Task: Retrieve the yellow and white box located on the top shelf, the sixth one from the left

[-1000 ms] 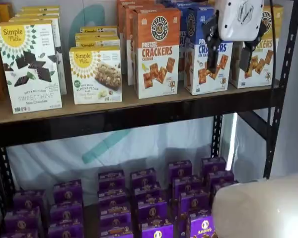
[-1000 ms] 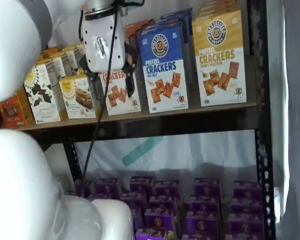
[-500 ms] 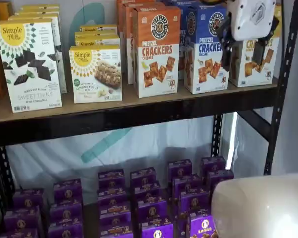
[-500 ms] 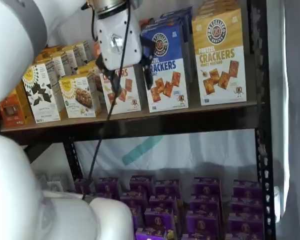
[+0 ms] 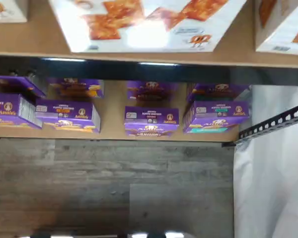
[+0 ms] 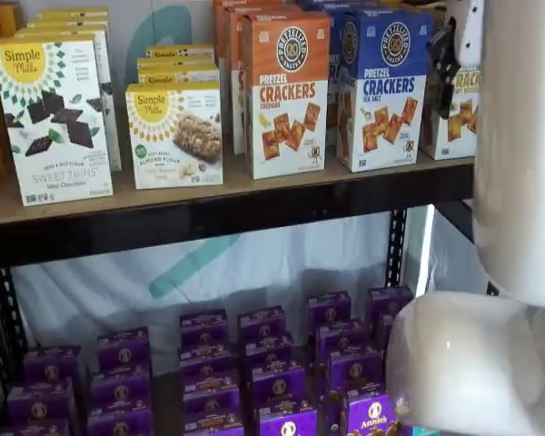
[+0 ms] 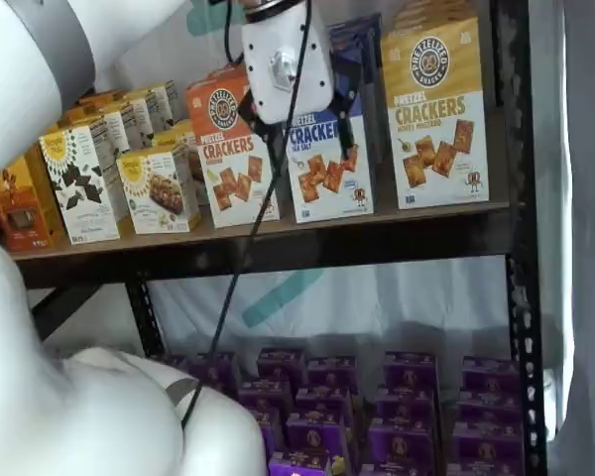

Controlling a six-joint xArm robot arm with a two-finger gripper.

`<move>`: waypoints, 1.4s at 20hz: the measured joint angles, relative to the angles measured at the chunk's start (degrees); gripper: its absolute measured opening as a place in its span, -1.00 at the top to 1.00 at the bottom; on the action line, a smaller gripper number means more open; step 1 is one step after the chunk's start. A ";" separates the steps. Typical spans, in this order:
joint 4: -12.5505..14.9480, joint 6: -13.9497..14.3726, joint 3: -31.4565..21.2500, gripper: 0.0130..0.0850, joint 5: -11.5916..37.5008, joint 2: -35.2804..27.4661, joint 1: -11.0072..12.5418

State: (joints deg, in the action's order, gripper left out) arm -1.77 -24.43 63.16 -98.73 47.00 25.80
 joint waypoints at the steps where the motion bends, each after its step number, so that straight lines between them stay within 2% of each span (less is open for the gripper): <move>1: -0.43 -0.97 0.11 -1.00 0.69 -0.49 1.07; 13: -5.04 -8.80 2.79 -1.00 9.01 -6.49 9.68; 22: -6.98 -12.15 6.99 -1.00 11.90 -11.64 13.17; 28: -7.64 -13.31 10.10 -1.00 11.34 -14.24 14.45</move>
State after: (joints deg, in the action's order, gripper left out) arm -9.41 -37.74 73.27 -87.39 32.76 40.26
